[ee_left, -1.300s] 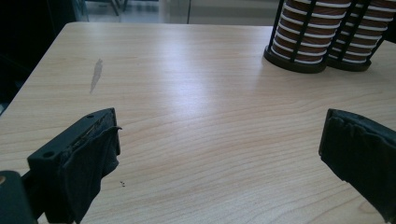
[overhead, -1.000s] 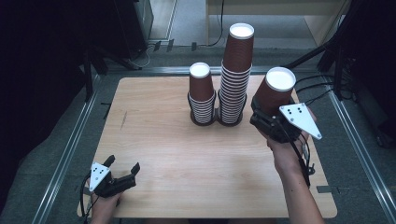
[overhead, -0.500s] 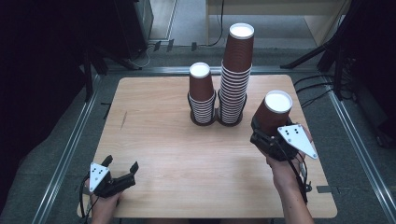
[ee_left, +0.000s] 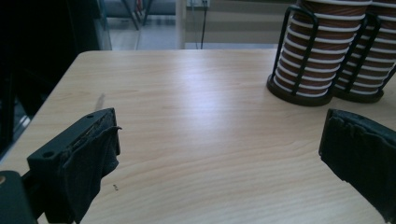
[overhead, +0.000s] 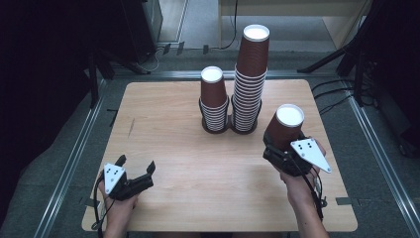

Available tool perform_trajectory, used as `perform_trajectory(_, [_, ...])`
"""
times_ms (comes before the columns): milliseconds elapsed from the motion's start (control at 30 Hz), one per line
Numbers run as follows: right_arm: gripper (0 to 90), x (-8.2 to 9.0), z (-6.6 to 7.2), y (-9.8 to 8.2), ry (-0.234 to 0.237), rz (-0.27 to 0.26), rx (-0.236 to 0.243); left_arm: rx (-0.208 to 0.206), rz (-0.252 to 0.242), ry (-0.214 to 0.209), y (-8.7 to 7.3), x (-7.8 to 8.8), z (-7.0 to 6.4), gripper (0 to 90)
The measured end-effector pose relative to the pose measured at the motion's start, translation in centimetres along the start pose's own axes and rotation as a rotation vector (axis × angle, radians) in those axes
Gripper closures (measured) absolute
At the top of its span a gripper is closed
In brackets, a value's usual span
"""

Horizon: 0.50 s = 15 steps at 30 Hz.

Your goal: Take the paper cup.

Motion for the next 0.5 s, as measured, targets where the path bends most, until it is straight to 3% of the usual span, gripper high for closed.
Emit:
perform_trajectory(100, [10.7, -0.1, 0.7, -0.5, 0.02, 0.012, 0.01, 0.012, -0.016, -0.04, 0.6, -0.6, -1.4, 0.0])
perform_trajectory(267, [10.7, -0.1, 1.1, -1.3, 0.015, 0.027, 0.042, -0.027, 0.017, -0.102, 0.6, -1.6, -3.3, 0.0])
perform_trajectory(400, [10.7, -0.2, 1.5, -2.1, 0.004, 0.051, 0.077, -0.002, 0.031, -0.153, 0.7, -1.5, -4.4, 0.0])
perform_trajectory(500, [10.7, -0.2, 2.2, -2.6, 0.029, 0.063, 0.073, 0.009, 0.033, -0.19, 0.8, -1.3, -5.5, 0.0])
Point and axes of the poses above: each handheld gripper's, and its own axes: x roughly backward along the jaws, y roughly out of its top, z roughly to its left, the point moved 10 cm from there along -x, roughly forward along the jaws, and after that the axes turned 10 degrees about x, right-handed, at the moved point
